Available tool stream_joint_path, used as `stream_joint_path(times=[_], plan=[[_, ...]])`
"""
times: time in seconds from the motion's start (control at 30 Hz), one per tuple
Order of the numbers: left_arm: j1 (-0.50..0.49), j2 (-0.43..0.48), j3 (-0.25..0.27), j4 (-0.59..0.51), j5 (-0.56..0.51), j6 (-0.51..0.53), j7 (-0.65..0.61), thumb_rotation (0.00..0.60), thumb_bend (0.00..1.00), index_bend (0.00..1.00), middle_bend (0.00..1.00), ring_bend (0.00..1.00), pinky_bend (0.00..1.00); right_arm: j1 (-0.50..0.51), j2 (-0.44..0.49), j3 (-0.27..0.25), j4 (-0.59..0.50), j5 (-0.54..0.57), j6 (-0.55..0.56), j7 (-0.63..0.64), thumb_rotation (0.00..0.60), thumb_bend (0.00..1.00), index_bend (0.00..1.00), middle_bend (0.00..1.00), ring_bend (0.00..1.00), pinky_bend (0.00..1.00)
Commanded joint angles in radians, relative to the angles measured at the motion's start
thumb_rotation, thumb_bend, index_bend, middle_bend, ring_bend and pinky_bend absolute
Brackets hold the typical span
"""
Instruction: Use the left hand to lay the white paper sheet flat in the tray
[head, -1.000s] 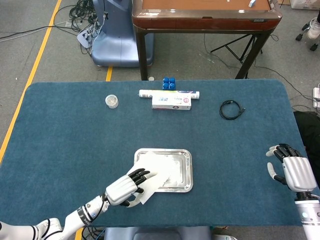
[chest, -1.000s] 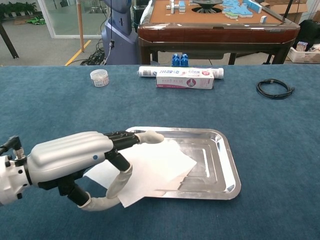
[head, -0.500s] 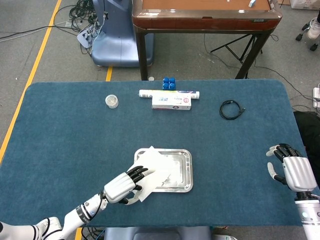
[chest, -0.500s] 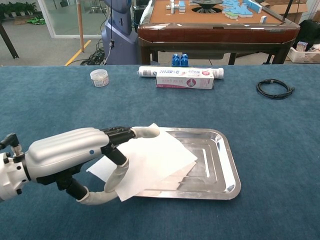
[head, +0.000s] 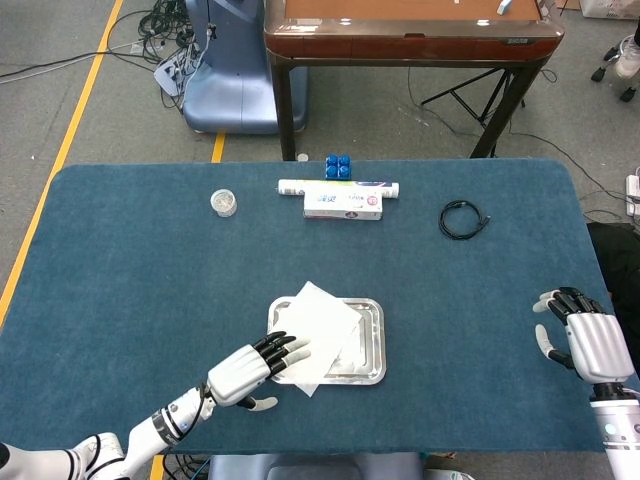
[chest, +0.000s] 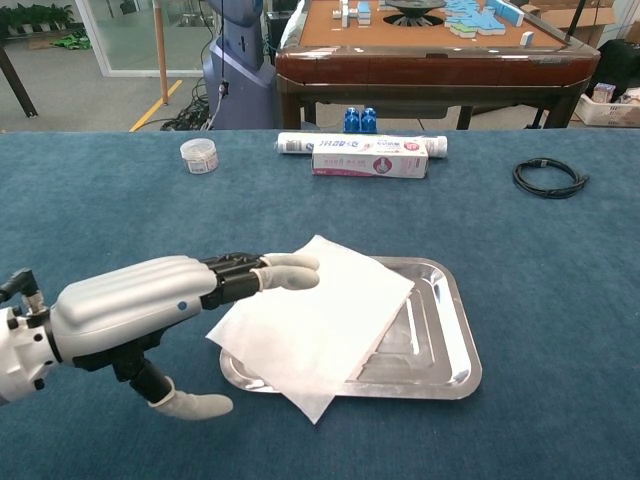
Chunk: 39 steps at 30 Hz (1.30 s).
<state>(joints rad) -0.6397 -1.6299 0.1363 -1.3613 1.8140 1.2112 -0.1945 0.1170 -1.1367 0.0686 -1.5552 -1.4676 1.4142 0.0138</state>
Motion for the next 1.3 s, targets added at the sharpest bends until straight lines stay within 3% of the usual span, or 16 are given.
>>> stream_joint_path(times=[0.03,0.27,0.33,0.43,0.5,0.6,0.7,0.73,0.8,1.07,1.3], plan=[[0.001,-0.003,0.000,0.007,-0.003,0.000,0.001,0.600,0.22,0.00,0.00,0.00,0.03,0.000,0.000,0.000,0.000,0.000,0.000,0.001,0.600,0.45,0.41,0.33,0.19,0.29],[0.008,0.000,-0.011,0.019,-0.019,0.004,0.013,0.600,0.22,0.02,0.00,0.00,0.06,0.000,0.001,0.001,-0.001,0.002,-0.001,0.001,0.600,0.45,0.41,0.33,0.19,0.29],[0.009,0.002,-0.018,0.020,-0.020,0.010,0.022,0.600,0.23,0.03,0.00,0.00,0.15,0.000,0.001,0.001,-0.001,0.002,-0.001,0.001,0.600,0.45,0.41,0.33,0.19,0.29],[0.009,0.010,-0.030,0.011,-0.026,0.016,0.043,0.600,0.28,0.05,0.05,0.14,0.41,0.000,0.001,0.001,-0.001,0.002,-0.001,0.000,0.600,0.45,0.41,0.33,0.19,0.29],[0.008,0.020,-0.038,-0.003,-0.035,0.011,0.058,0.600,0.28,0.07,0.23,0.33,0.59,0.000,0.000,0.001,0.000,0.002,-0.001,-0.001,0.600,0.45,0.41,0.33,0.19,0.29],[0.004,0.037,-0.048,-0.034,-0.052,-0.005,0.074,0.600,0.31,0.11,0.58,0.63,0.86,0.000,0.000,0.001,0.000,0.003,-0.002,-0.002,0.600,0.45,0.41,0.33,0.19,0.29],[0.002,0.052,-0.052,-0.069,-0.073,-0.029,0.097,0.600,0.40,0.19,0.87,0.86,1.00,0.001,-0.001,0.001,0.000,0.004,-0.002,-0.003,0.600,0.45,0.41,0.33,0.19,0.29],[0.001,0.056,-0.054,-0.080,-0.080,-0.039,0.106,0.600,0.45,0.21,0.94,0.92,1.00,0.001,-0.002,0.001,0.001,0.004,-0.003,-0.004,0.600,0.45,0.41,0.33,0.19,0.29],[-0.004,0.067,-0.056,-0.108,-0.102,-0.071,0.126,0.600,0.51,0.24,0.99,0.98,1.00,0.001,-0.002,0.001,0.001,0.004,-0.003,-0.004,0.600,0.45,0.41,0.33,0.19,0.29],[-0.040,0.097,-0.102,-0.224,-0.240,-0.222,0.266,0.600,0.67,0.25,1.00,1.00,1.00,0.002,-0.001,0.001,0.001,0.006,-0.005,-0.004,0.600,0.45,0.41,0.33,0.19,0.29],[-0.073,0.082,-0.161,-0.295,-0.396,-0.313,0.448,0.600,0.69,0.24,1.00,1.00,1.00,0.000,0.002,0.002,0.001,0.007,-0.004,0.003,0.600,0.45,0.41,0.33,0.19,0.29]])
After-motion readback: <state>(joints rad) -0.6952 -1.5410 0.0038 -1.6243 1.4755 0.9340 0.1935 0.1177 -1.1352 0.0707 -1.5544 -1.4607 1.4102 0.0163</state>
